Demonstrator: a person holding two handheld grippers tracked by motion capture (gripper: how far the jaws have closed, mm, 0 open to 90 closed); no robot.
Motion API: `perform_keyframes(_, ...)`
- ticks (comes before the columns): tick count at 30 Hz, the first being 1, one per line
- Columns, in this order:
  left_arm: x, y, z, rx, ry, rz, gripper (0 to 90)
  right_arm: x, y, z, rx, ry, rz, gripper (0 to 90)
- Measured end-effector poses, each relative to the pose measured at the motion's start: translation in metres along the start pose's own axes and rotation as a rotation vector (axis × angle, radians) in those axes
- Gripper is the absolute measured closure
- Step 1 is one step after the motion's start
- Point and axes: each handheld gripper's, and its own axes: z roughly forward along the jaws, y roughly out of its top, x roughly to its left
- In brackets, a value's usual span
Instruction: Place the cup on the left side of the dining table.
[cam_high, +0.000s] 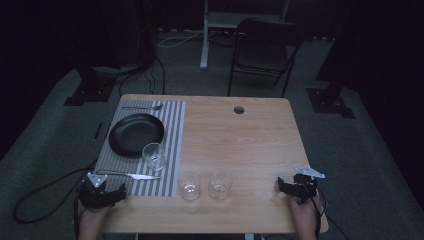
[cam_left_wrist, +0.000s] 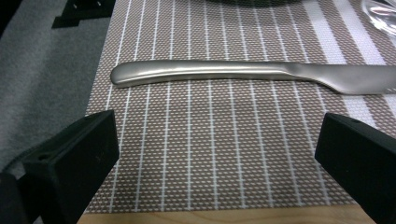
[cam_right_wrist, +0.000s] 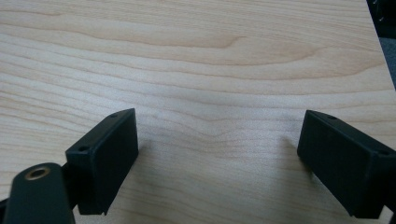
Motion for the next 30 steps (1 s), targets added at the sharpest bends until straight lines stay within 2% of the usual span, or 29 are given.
perform_keyframes(13,0.004,0.002,0.012,0.038,-0.052,-0.037,0.3,0.000,0.000,0.000,0.000,0.000,0.001,11.9)
perform_keyframes(30,0.006,0.003,0.013,0.038,-0.066,-0.022,0.3,0.000,0.000,0.000,0.000,0.000,0.000,11.9)
